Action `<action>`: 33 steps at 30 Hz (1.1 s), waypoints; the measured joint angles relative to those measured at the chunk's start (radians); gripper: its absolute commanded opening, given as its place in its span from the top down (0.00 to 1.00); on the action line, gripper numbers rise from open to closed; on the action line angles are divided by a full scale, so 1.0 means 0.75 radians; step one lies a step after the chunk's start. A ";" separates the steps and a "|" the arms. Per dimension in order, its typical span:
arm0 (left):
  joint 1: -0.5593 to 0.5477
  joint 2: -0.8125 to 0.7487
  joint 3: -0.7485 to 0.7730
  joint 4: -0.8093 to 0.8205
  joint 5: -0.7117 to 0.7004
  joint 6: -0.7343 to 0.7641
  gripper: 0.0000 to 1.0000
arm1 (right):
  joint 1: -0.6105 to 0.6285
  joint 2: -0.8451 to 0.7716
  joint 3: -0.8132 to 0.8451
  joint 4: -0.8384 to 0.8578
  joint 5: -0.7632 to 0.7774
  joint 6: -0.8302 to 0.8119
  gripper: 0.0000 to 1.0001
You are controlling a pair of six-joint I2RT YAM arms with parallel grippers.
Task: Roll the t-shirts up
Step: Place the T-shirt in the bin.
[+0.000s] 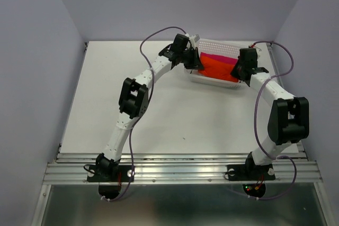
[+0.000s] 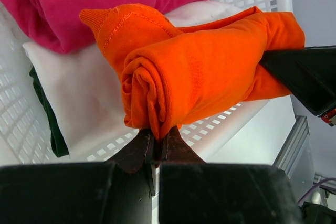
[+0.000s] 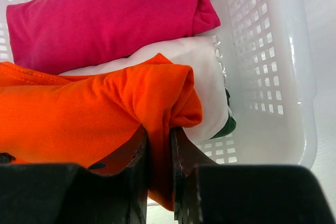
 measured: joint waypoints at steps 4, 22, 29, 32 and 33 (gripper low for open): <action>-0.003 0.011 0.000 -0.028 -0.012 0.002 1.00 | -0.011 0.030 0.001 0.011 -0.031 -0.016 0.99; -0.009 0.048 0.013 -0.078 -0.044 0.005 0.73 | -0.019 0.099 0.001 0.039 -0.048 -0.028 0.63; -0.010 0.048 0.020 -0.087 -0.049 0.017 0.39 | -0.026 0.099 0.001 0.033 -0.018 -0.048 0.32; -0.010 0.048 0.020 -0.104 -0.049 0.018 0.36 | -0.027 0.094 0.002 0.021 -0.013 -0.053 0.30; -0.010 0.048 0.020 -0.105 -0.050 0.019 0.36 | -0.027 0.091 0.002 0.017 -0.011 -0.054 0.30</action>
